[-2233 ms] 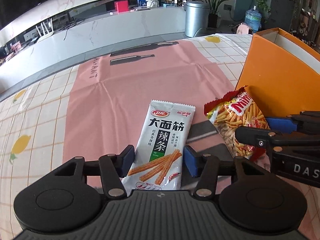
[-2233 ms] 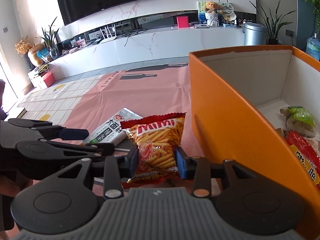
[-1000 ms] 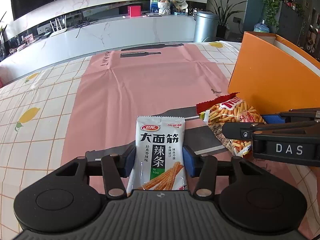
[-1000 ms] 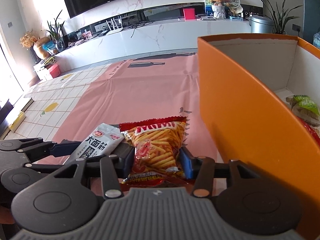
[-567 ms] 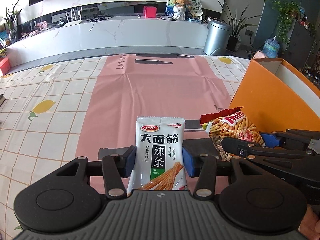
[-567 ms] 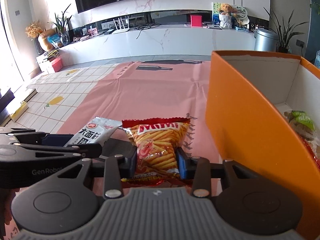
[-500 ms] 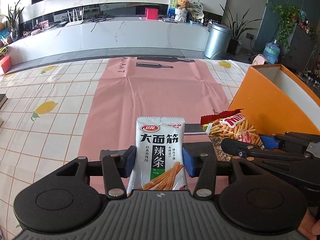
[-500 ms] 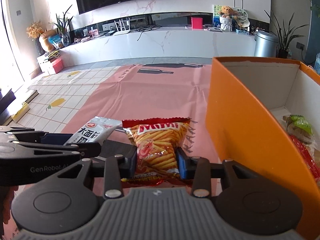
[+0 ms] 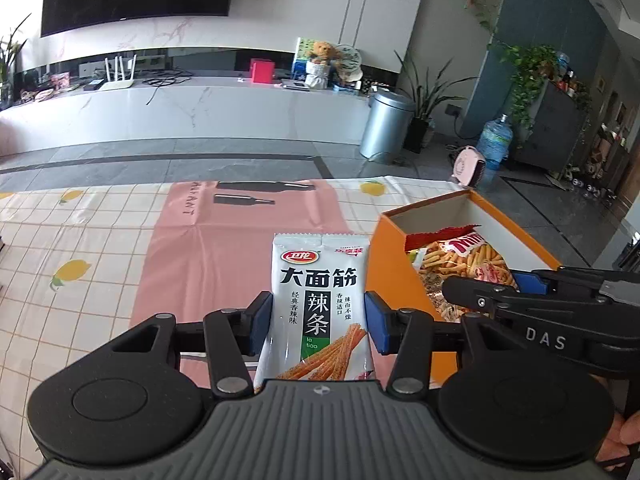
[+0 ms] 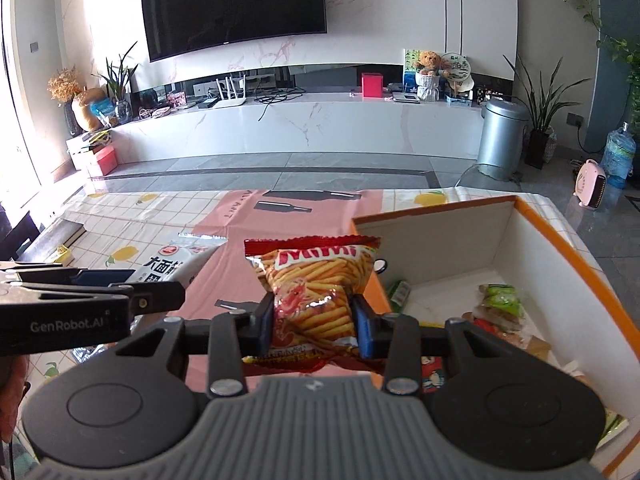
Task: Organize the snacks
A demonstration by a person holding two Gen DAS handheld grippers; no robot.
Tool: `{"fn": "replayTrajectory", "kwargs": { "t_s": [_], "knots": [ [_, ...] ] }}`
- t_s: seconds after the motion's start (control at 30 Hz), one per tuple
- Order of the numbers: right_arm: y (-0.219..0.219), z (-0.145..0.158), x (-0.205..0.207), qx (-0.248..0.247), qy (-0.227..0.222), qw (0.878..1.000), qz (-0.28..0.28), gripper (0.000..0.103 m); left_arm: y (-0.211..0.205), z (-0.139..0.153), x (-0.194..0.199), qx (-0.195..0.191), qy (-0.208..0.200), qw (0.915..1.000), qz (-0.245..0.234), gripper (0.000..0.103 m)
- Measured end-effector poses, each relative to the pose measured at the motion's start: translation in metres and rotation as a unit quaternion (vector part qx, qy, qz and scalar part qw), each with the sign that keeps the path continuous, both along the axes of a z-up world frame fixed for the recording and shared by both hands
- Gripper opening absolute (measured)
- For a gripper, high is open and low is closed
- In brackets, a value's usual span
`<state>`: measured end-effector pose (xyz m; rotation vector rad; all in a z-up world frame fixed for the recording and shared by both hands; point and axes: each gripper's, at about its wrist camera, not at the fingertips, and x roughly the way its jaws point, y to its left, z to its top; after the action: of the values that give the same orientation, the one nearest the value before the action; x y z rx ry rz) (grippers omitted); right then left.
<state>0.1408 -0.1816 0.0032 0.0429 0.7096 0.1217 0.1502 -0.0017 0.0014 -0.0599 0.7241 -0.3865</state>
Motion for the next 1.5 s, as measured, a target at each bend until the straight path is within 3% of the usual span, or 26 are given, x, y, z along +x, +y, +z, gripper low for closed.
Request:
{"fn": "replayTrajectory", "kwargs": {
  "t_s": [0.33,0.53,0.67,0.87,1.03,1.23,1.5],
  "knots": [
    [-0.056,0.036,-0.011,-0.044,0.009,0.999,-0.015,0.037,-0.062,0.032,0.000,-0.005,-0.011,0.9966,-0.081,0.056],
    [-0.101,0.040,-0.012,-0.036,0.026,0.998,-0.033,0.037,-0.096,0.030,0.015,-0.017,0.011,0.9917,-0.127,0.056],
    [-0.129,0.028,-0.007,-0.022,0.052,0.997,-0.044,0.037,-0.122,0.020,0.030,-0.026,0.033,0.9867,-0.157,0.056],
    [-0.155,-0.001,0.011,-0.006,0.094,0.995,-0.034,0.037,-0.166,0.001,0.055,0.028,0.044,0.9795,-0.194,0.056],
    [-0.161,-0.022,0.037,-0.021,0.119,0.992,-0.020,0.037,-0.196,-0.019,0.076,0.104,0.033,0.9679,-0.226,0.056],
    [-0.169,-0.045,0.066,-0.032,0.153,0.988,-0.007,0.037,-0.211,-0.046,0.099,0.155,0.052,0.9588,-0.232,0.056],
    [-0.174,-0.067,0.083,-0.035,0.189,0.981,0.004,0.037,-0.236,-0.069,0.106,0.234,0.047,0.9383,-0.250,0.056]
  ]
}}
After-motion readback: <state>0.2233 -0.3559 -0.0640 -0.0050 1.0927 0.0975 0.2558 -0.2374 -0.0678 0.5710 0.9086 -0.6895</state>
